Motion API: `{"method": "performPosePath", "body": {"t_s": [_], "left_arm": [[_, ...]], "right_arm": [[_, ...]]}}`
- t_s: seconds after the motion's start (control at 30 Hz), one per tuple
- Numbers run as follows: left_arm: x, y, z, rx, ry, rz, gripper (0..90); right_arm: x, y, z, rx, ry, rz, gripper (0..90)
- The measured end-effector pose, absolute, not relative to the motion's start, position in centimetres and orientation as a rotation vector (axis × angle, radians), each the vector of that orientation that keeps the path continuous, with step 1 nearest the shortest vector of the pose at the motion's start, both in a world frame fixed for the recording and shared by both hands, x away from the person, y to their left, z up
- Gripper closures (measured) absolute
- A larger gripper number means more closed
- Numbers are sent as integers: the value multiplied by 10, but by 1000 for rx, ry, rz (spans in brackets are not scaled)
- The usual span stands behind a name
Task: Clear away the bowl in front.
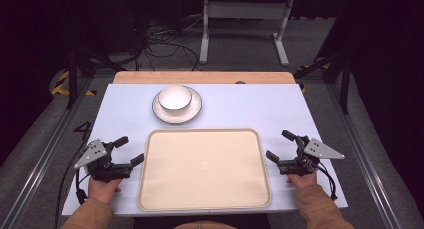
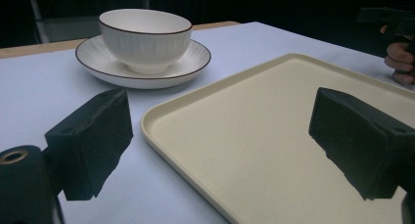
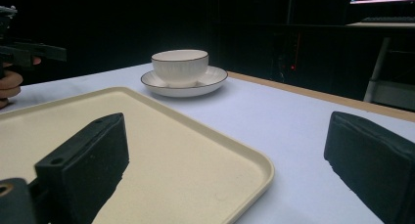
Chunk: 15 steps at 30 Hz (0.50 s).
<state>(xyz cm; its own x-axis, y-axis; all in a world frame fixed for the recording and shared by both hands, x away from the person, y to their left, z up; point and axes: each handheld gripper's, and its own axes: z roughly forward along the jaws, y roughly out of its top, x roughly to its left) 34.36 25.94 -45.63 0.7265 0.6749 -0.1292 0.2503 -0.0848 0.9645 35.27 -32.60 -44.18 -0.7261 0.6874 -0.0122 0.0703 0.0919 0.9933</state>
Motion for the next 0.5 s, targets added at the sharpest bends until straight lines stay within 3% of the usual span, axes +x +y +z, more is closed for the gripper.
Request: {"method": "performPosePath", "body": {"t_s": [0.23,0.33,0.5], "left_arm": [[340,262,-453,1646,757,460,123],[340,262,-452,1660,785,392,148],[339,262,-452,1648,768,400,163]], "right_arm": [[353,-326,-442,746,1895,1677,30],[353,-326,-442,744,1895,1677,30],[353,-326,-442,742,1897,1678,30]]}}
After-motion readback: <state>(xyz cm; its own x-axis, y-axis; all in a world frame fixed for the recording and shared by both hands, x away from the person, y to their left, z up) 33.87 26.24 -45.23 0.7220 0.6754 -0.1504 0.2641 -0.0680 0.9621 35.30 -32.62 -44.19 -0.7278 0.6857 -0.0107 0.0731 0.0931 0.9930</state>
